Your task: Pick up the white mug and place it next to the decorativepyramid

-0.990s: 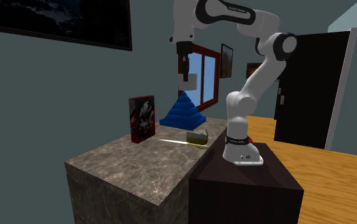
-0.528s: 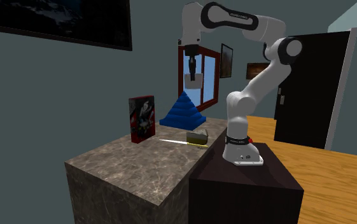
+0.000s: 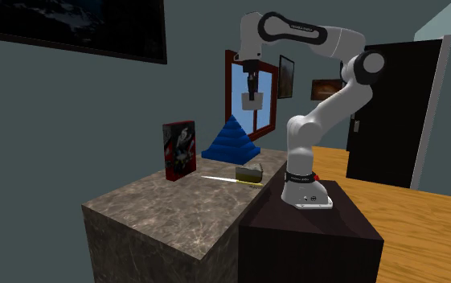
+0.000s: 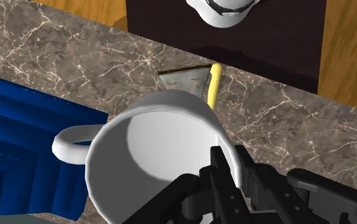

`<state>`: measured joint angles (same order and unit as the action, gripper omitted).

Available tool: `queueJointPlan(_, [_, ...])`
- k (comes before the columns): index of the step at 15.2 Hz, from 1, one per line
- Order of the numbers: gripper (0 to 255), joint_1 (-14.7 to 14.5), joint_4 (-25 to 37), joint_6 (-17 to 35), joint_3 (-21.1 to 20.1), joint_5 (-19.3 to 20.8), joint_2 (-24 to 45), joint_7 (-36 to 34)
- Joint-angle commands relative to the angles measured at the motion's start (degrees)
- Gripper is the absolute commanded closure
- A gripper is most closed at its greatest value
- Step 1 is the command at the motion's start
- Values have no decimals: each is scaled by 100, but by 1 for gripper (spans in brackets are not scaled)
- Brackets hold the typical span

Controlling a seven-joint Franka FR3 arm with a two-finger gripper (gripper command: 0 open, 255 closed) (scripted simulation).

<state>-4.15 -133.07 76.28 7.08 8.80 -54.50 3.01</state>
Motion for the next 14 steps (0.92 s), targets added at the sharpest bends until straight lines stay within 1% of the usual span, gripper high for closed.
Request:
queueJointPlan(1, [255,54,8,-37,234,219,-62,244])
queueJointPlan(7, [255,224,141,-118,1043,951,-178,1058])
queueJointPlan(14, [255,307,567,-91,2017,1756,-41,2009])
